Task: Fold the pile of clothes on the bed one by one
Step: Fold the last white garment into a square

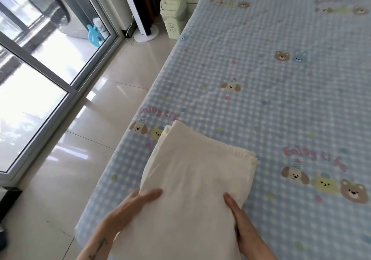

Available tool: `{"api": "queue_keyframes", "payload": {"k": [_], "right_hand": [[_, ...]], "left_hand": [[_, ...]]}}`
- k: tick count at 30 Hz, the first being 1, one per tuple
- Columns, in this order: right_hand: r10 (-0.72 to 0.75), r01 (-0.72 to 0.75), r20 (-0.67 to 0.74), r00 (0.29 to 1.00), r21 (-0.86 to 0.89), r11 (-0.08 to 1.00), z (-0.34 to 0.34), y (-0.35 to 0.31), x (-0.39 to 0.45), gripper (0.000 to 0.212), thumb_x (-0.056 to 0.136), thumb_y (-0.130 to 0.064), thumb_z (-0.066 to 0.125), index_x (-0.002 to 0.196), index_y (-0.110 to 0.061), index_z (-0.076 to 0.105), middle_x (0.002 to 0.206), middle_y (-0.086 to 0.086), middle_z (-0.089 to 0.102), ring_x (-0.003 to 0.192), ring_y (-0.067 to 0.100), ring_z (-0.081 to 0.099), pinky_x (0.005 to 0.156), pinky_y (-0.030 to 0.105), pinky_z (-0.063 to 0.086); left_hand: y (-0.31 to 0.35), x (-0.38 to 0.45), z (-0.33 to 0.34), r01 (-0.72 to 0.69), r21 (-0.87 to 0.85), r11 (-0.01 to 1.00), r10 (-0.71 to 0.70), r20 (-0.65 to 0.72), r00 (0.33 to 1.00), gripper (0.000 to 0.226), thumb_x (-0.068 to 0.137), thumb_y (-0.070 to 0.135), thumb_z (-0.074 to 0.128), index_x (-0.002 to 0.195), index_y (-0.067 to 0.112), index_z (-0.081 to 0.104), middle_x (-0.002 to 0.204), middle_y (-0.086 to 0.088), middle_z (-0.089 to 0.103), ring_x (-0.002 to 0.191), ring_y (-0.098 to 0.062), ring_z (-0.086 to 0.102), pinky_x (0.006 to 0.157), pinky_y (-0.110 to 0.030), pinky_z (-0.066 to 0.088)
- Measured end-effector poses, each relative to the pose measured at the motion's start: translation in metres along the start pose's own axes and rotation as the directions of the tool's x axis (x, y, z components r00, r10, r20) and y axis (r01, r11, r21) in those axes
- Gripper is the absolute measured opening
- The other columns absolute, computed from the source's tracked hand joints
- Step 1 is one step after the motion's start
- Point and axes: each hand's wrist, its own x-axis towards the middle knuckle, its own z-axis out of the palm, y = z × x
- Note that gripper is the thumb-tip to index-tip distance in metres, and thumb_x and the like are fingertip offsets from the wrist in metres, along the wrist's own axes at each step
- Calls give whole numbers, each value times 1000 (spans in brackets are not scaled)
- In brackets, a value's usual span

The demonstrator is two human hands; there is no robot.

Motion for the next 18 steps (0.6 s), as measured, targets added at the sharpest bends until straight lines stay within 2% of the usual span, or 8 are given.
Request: {"api": "queue_keyframes", "payload": {"k": [2, 6, 8, 11, 14, 16, 17, 18], "right_hand": [[11, -11, -1, 1000, 28, 1000, -22, -8, -23, 48, 78, -38, 67, 118, -11, 65, 111, 18, 69, 100, 32, 68, 87, 42, 51], [-22, 27, -89, 996, 57, 998, -87, -33, -80, 49, 81, -35, 63, 122, -8, 62, 113, 21, 67, 107, 36, 64, 104, 50, 40], [-88, 96, -160, 983, 40, 995, -124, -48, -112, 47, 83, -31, 61, 123, -7, 60, 110, 21, 69, 104, 36, 65, 97, 48, 46], [-195, 199, -210, 958, -2, 980, -188, -72, -166, 46, 79, -31, 64, 119, -10, 61, 106, 17, 71, 96, 31, 69, 77, 39, 56], [-270, 266, -270, 924, -54, 963, -254, -95, -212, 51, 75, -32, 66, 120, -9, 61, 108, 15, 71, 99, 29, 69, 87, 41, 53], [-302, 289, -316, 899, -88, 953, -301, -109, -245, 52, 72, -33, 69, 118, -9, 62, 107, 13, 72, 99, 28, 69, 88, 41, 53], [-329, 310, -346, 879, -111, 944, -318, -115, -257, 51, 72, -33, 70, 117, -10, 62, 106, 10, 72, 98, 26, 69, 83, 38, 54], [-363, 337, -393, 845, -135, 932, -340, -122, -272, 51, 72, -33, 71, 118, -12, 60, 106, 6, 72, 97, 23, 69, 80, 34, 54]], "left_hand": [[0, -15, 31, -56, 9, 998, 57, -19, 998, 67, 61, 47, 85, 115, 15, 63, 106, -14, 71, 95, -35, 69, 76, -44, 57], [-2, -45, 119, -142, 43, 989, 143, -28, 989, 69, 60, 50, 85, 115, 20, 56, 101, -6, 73, 90, -26, 71, 67, -34, 57], [-7, -56, 166, -152, 40, 988, 153, -25, 988, 63, 63, 47, 83, 114, 21, 56, 97, -1, 74, 86, -20, 72, 62, -26, 57], [-15, -63, 249, -157, 64, 986, 158, -13, 987, 58, 61, 43, 79, 110, 20, 59, 92, 2, 75, 82, -16, 72, 59, -22, 55], [-27, -64, 329, -126, 64, 990, 127, -18, 992, 47, 57, 41, 77, 97, 20, 64, 79, 7, 75, 70, -9, 71, 52, -18, 52], [-38, -63, 387, -92, 93, 991, 95, -29, 995, 49, 56, 48, 77, 95, 24, 63, 81, 10, 73, 76, -11, 69, 67, -21, 52], [-45, -62, 408, -87, 133, 987, 95, -56, 994, 47, 57, 55, 75, 94, 30, 61, 83, 13, 69, 79, -10, 63, 76, -23, 46], [-50, -61, 434, -84, 179, 980, 95, -51, 994, 42, 59, 58, 74, 91, 34, 59, 82, 16, 63, 78, -6, 55, 79, -23, 40]]}}
